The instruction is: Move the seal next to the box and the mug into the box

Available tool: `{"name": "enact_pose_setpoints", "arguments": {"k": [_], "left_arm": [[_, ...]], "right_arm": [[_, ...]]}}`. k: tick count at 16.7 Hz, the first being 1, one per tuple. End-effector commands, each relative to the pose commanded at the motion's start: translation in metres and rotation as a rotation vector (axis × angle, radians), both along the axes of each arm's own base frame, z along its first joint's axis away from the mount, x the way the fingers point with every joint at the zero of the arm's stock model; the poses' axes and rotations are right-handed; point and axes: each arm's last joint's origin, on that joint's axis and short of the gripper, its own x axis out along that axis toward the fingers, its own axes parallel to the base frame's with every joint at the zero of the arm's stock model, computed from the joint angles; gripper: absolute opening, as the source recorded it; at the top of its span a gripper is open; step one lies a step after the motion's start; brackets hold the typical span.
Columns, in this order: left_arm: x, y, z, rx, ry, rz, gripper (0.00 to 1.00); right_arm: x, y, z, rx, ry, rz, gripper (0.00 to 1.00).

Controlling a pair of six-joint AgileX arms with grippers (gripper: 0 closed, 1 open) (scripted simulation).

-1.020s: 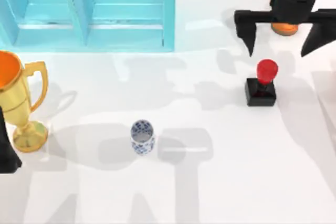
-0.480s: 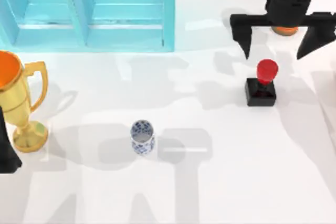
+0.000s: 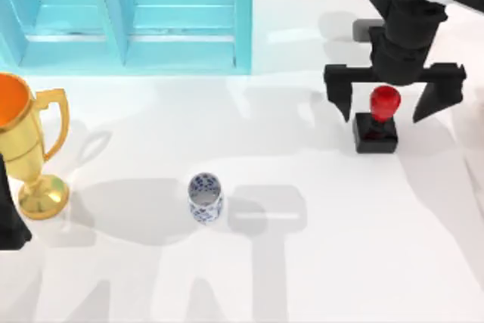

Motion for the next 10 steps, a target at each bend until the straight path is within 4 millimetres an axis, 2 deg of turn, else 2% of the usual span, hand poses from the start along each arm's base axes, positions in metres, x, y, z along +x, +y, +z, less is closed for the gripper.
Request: {"name": "enact_pose_setpoints", "arguments": {"k": [4, 10], "left_arm": [[0.0000, 0.0000, 0.0000, 0.000, 0.000, 0.000, 1.00], [0.0000, 0.0000, 0.0000, 0.000, 0.000, 0.000, 1.00]], "right_arm": [[-0.0003, 0.0000, -0.0025, 0.000, 0.001, 0.000, 1.00], [-0.0003, 0.0000, -0.0025, 0.000, 0.001, 0.000, 0.55]]}}
